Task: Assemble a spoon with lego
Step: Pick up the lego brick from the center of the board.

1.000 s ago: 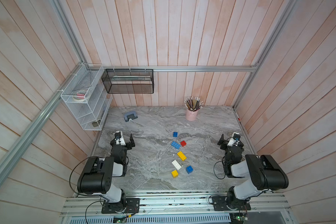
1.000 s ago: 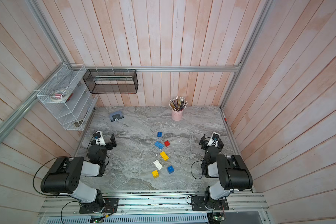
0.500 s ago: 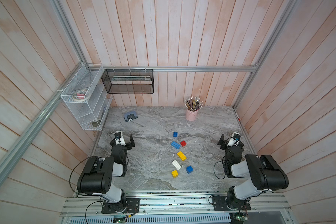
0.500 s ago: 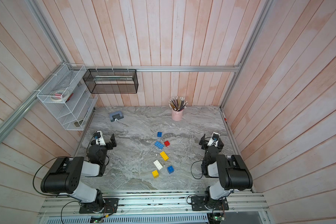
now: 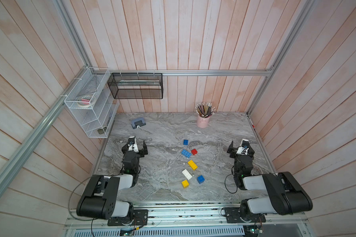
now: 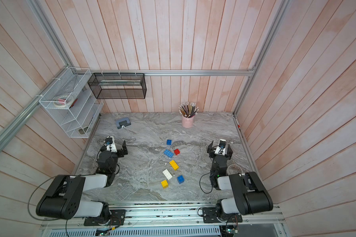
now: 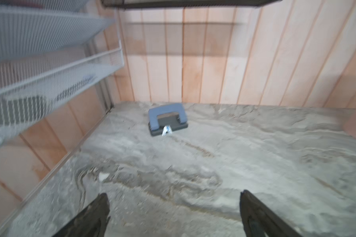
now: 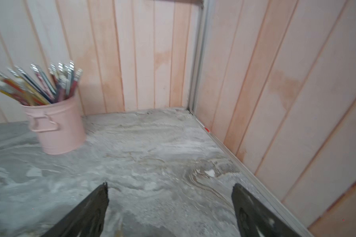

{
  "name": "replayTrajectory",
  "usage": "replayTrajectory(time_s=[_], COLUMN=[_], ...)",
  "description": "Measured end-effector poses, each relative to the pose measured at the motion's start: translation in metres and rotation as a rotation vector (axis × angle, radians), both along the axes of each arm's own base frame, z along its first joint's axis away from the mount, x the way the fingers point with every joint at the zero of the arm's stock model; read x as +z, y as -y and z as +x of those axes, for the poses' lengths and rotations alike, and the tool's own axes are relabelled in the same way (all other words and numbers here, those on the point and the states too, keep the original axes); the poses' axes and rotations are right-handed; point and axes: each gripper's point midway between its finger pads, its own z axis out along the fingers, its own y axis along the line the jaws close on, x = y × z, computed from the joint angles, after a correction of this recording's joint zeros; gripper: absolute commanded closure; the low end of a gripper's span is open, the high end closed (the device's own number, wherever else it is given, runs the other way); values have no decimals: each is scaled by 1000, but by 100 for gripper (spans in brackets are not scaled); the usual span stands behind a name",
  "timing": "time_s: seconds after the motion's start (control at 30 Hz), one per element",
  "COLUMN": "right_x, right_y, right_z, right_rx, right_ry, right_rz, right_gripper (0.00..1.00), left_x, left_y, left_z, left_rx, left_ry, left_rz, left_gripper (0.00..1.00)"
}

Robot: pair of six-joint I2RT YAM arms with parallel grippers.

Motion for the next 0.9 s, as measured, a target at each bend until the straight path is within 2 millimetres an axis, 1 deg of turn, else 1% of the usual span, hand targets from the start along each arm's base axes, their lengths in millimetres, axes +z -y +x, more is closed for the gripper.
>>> replayTrajectory(time_s=[0.03,0.07,0.1,0.13,0.17,0.2,0.23,0.27,0.3,0.33,0.37,0.4,0.43,0.47,0.53,0.6,0.67,0.73,0.9], right_x=[21,40,62,81,95,105,108,106,97,83,66,44,20,-2,-40,-64,-79,-92,-112], right_y=[-21,-37,-55,-71,-86,-106,-126,-141,-160,-177,-189,-199,-206,-212,-220,-223,-221,-215,-203], right_z=[2,4,5,4,1,-5,-11,-17,-25,-33,-41,-50,-61,-72,-100,-125,-141,-150,-162], right_rx=[56,104,158,211,262,327,392,440,496,545,580,607,625,638,670,698,705,690,662], right_ry=[21,37,50,58,53,30,-8,-49,-113,-188,-263,-350,-445,-526,-675,-769,-832,-880,-942], right_rz=[10,31,61,93,118,143,159,167,170,169,160,145,121,98,54,32,26,25,37], right_gripper=[6,6,6,6,6,6,6,6,6,7,7,7,8,8,10,13,15,16,23], left_x=[26,52,80,102,115,123,123,116,101,84,65,43,21,2,-29,-46,-57,-62,-59], left_y=[14,25,33,40,46,53,61,70,80,91,101,111,120,126,135,140,141,143,151], left_z=[0,-3,-8,-16,-24,-33,-41,-46,-50,-55,-60,-68,-78,-87,-108,-121,-129,-135,-145], left_rx=[-26,-51,-82,-114,-145,-181,-222,-254,-282,-306,-327,-342,-361,-372,-389,-398,-401,-407,-449], left_ry=[29,62,100,129,140,134,107,62,-7,-86,-162,-246,-330,-395,-511,-572,-611,-629,-616], left_rz=[-33,-78,-136,-196,-248,-302,-347,-381,-407,-424,-433,-436,-433,-429,-412,-401,-397,-396,-404], left_gripper=[0,0,0,0,0,0,0,0,0,0,0,0,0,0,0,0,0,0,0])
